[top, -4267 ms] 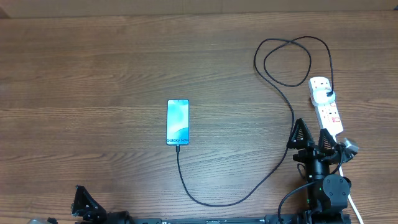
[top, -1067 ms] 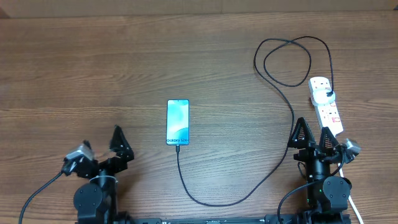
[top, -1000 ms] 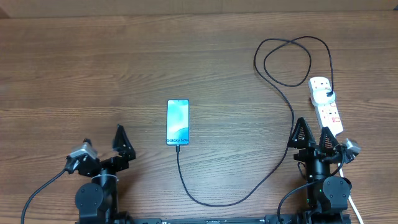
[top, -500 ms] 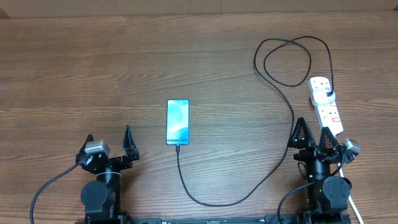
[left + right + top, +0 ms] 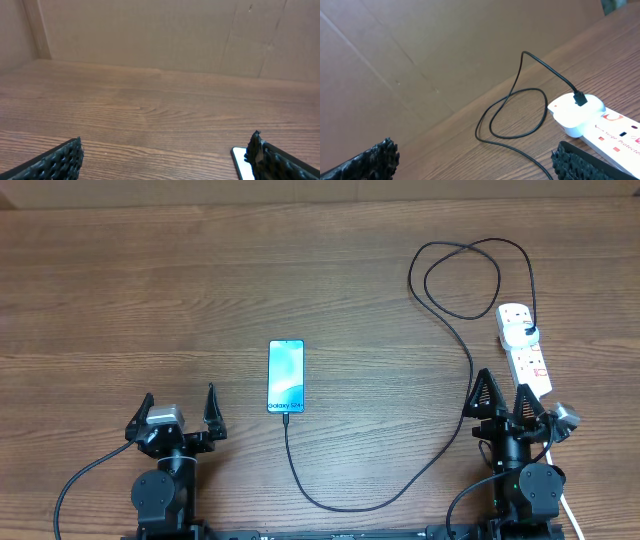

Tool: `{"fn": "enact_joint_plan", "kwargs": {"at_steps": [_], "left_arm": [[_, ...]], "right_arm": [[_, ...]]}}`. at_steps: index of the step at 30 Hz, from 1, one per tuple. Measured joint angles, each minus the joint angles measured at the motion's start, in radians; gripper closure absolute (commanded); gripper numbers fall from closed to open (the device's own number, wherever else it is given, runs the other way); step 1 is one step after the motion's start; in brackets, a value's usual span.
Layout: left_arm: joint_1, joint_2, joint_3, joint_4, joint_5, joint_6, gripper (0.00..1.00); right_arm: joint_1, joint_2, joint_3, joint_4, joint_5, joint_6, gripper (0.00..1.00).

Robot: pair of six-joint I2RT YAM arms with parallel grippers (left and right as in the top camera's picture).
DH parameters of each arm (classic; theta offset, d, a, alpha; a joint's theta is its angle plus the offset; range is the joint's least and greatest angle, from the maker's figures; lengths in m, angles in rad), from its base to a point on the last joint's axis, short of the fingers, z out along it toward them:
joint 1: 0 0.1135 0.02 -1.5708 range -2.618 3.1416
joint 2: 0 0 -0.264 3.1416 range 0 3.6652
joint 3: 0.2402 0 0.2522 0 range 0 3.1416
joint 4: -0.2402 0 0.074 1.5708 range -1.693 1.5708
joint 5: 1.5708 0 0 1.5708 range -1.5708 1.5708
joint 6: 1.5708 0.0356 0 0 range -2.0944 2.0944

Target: Plug charger to phone and switch on socket

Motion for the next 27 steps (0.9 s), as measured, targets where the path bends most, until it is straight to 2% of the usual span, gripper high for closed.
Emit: {"fn": "enact_joint_plan", "kwargs": {"at_steps": [27], "left_arm": [[-0.005, 0.0, -0.002, 0.0, 0.009, 0.0, 0.0]], "right_arm": [[0.0, 0.0, 0.0, -0.001, 0.0, 0.0, 0.0]]}}
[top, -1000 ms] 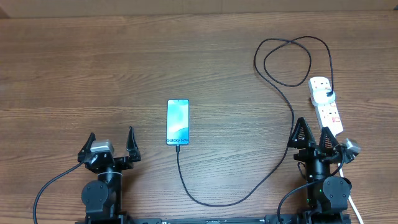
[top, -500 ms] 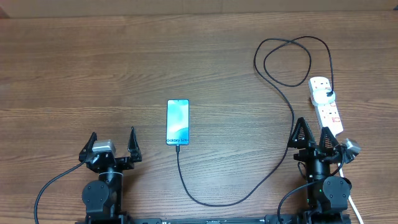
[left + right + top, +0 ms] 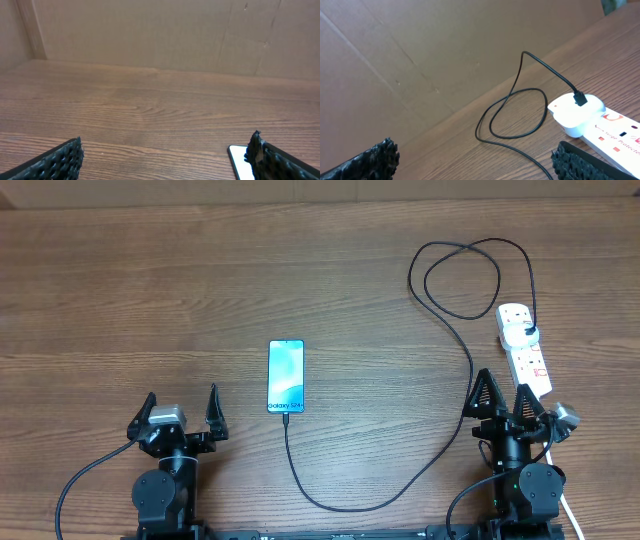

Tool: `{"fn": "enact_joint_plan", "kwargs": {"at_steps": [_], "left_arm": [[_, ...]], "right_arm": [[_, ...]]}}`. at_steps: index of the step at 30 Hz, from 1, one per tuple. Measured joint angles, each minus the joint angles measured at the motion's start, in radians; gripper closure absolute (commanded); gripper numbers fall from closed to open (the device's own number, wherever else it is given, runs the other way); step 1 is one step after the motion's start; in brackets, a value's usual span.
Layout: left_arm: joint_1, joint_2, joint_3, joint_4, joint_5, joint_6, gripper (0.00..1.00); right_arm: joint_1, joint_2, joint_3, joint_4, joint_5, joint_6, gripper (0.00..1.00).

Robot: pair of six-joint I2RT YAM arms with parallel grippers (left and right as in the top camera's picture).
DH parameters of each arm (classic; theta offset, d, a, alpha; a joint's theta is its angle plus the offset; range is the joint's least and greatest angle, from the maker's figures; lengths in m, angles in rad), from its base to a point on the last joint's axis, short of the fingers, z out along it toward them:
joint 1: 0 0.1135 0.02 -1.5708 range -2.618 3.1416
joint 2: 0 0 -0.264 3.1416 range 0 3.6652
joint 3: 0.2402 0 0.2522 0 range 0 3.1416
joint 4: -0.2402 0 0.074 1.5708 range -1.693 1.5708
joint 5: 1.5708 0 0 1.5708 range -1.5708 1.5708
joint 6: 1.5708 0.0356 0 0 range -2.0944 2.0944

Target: Plug charger to phone and switch on socket

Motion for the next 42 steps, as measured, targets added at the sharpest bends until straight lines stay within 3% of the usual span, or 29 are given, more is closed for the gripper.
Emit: {"fn": "enact_joint_plan", "kwargs": {"at_steps": [15, 26, 42], "left_arm": [[0.0, 0.0, 0.0, 0.0, 0.0, 0.0, 0.0], [0.0, 0.0, 0.0, 0.0, 0.0, 0.0, 0.01], [0.0, 0.0, 0.0, 0.0, 0.0, 0.0, 0.0]], "right_arm": [[0.0, 0.0, 0.0, 0.0, 0.0, -0.003, 0.0], [0.0, 0.0, 0.0, -0.011, -0.055, -0.375, 0.0], [-0.004, 0.0, 0.0, -0.01, -0.076, -0.515, 0.0]]}}
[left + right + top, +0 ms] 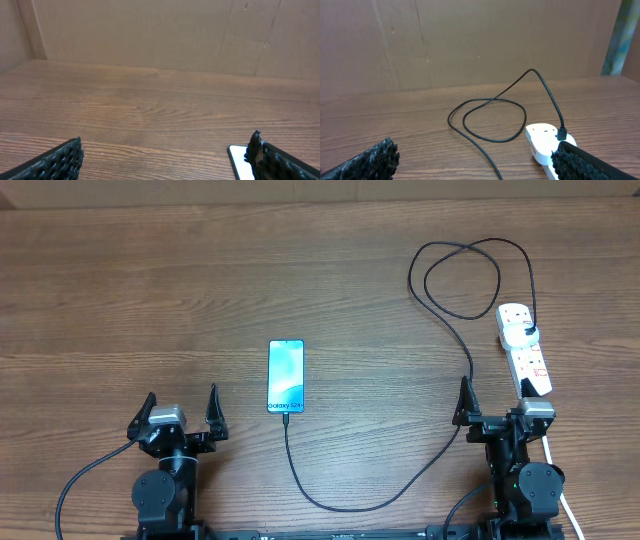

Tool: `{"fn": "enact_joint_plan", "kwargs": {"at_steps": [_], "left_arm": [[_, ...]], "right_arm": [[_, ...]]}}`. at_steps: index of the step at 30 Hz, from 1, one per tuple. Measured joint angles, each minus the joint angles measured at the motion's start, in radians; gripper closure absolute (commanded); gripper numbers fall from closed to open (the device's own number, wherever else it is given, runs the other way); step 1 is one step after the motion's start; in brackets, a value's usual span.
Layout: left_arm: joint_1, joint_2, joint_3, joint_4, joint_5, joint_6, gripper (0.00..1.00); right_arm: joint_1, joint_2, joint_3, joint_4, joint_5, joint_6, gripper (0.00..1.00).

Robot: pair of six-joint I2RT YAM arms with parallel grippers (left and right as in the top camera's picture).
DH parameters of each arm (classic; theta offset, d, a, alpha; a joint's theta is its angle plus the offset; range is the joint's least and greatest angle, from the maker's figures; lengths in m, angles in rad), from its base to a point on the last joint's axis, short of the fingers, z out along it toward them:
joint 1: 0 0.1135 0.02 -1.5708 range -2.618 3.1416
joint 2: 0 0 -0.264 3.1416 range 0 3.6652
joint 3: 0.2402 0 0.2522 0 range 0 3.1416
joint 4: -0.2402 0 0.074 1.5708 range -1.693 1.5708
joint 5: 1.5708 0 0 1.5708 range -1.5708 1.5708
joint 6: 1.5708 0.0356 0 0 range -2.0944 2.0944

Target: Plug charger to phone and switch on socket

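The phone (286, 375) lies face up, screen lit, with the black charger cable (352, 506) at its near end. The cable curls round to the white adapter (519, 331) sitting in the white power strip (528, 360). Whether the strip's switch is on cannot be told. My left gripper (181, 408) rests open near the front edge, left of the phone. My right gripper (497, 402) rests open just short of the strip. The left wrist view shows the phone's corner (238, 161) by the right finger. In the right wrist view the adapter (546, 137) and cable loop (490, 120) lie ahead.
The wooden table (150, 300) carries nothing else. A brown cardboard wall (150, 30) stands along its far side. The slack cable (470, 360) runs between my right gripper and the phone.
My right gripper was turned at an angle toward the strip; now it sits level and straight, a little to the left. The left arm, phone and cable have not moved.
Both grippers were open at the front edge at every moment, with the cable at the phone. The left gripper shifted very slightly between the first two moments, then stayed. The right one held tilted, and now stands squared up.
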Motion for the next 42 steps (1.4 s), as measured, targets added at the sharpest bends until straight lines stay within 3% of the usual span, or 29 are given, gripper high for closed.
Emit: {"fn": "enact_joint_plan", "kwargs": {"at_steps": [42], "left_arm": [[0.0, 0.0, 0.0, 0.0, 0.0, 0.0, 0.0]], "right_arm": [[-0.017, 0.0, 0.0, -0.001, -0.001, -0.005, 0.0]]}}
